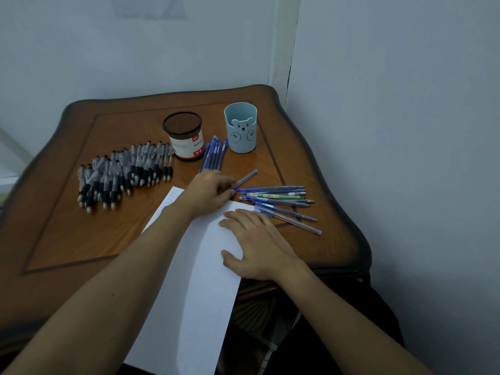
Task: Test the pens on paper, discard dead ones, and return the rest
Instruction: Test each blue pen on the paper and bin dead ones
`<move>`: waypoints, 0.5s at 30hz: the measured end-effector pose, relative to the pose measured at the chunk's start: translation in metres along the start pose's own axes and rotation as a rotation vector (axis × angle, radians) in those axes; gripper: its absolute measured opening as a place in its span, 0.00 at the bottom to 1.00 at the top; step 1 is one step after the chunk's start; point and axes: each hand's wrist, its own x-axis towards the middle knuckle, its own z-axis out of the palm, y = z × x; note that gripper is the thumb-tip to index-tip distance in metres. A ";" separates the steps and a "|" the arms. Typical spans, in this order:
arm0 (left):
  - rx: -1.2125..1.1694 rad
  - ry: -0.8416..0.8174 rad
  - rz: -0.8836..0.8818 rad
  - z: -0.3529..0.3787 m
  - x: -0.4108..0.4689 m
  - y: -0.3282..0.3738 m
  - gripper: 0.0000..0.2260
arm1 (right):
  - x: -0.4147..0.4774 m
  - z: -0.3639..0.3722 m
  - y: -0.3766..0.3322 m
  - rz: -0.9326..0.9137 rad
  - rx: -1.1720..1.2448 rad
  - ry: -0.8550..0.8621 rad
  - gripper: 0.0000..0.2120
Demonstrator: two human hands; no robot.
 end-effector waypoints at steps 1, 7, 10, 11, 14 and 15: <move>0.002 -0.019 0.000 -0.001 0.001 0.002 0.15 | 0.000 0.000 0.000 0.000 0.001 -0.003 0.28; -0.022 0.049 -0.142 -0.008 -0.001 0.004 0.16 | 0.000 -0.002 -0.001 0.006 0.017 -0.010 0.28; -0.115 0.153 -0.237 -0.014 -0.007 0.007 0.16 | 0.000 -0.002 -0.001 0.015 0.036 -0.014 0.29; -0.166 0.183 -0.277 -0.016 -0.010 0.007 0.15 | -0.001 -0.001 -0.001 0.015 0.041 -0.010 0.29; -0.414 0.273 -0.390 -0.024 -0.023 0.010 0.08 | -0.001 -0.002 -0.001 0.019 0.056 0.007 0.29; -0.515 0.298 -0.426 -0.026 -0.027 0.010 0.06 | -0.001 -0.002 -0.002 0.020 0.061 0.015 0.28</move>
